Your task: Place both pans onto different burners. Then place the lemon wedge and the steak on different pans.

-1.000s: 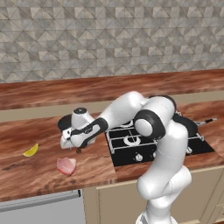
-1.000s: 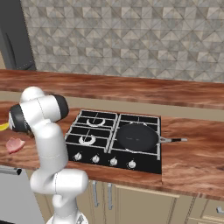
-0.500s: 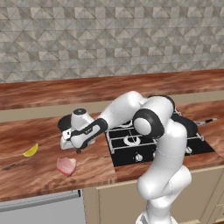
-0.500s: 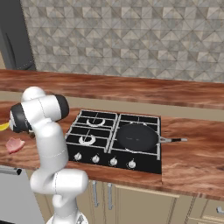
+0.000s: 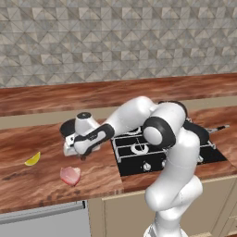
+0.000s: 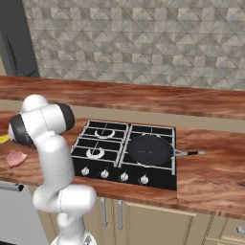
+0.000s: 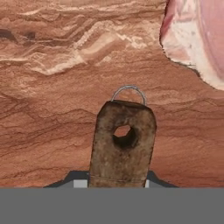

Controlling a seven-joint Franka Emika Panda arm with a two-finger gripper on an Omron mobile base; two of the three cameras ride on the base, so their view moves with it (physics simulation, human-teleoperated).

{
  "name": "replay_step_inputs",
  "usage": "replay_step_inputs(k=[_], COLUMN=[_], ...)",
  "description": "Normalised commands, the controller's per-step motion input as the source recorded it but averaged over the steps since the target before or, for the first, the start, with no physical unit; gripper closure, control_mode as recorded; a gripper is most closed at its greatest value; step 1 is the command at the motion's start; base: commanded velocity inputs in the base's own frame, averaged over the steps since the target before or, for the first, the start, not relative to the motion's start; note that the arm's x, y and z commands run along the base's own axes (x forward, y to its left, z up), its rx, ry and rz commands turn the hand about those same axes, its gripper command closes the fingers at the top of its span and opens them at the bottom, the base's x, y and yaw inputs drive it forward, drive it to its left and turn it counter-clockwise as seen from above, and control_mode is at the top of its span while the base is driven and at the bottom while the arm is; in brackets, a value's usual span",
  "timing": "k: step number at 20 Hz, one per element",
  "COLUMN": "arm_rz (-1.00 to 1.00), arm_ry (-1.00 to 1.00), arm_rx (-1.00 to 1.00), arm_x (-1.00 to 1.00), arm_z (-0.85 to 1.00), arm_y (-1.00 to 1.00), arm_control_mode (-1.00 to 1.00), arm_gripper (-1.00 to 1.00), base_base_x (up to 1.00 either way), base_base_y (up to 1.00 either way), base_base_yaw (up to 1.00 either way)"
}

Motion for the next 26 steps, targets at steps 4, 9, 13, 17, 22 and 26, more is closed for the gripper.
replay_step_inputs(k=[4, 9, 13, 17, 22, 26], arm_rz=[0.0, -0.03, -0.08, -0.06, -0.04, -0.04], arm_ry=[0.0, 0.0, 0.0, 0.0, 0.0, 0.0], arm_rx=[0.01, 0.02, 0.01, 0.0, 0.01, 0.05], arm_x=[-0.06, -0.24, -0.37, -0.52, -0.61, -0.49], arm_z=[0.57, 0.46, 0.24, 0.06, 0.03, 0.15], arm_y=[-0.11, -0.37, -0.43, -0.37, -0.43, -0.52], arm_control_mode=[-1.0, -1.0, -1.0, -1.0, -1.0, -1.0], arm_gripper=[1.0, 1.0, 1.0, 1.0, 1.0, 1.0], base_base_x=[0.0, 0.0, 0.0, 0.0, 0.0, 0.0], base_base_y=[0.0, 0.0, 0.0, 0.0, 0.0, 0.0], base_base_yaw=[0.0, 0.0, 0.0, 0.0, 0.0, 0.0])
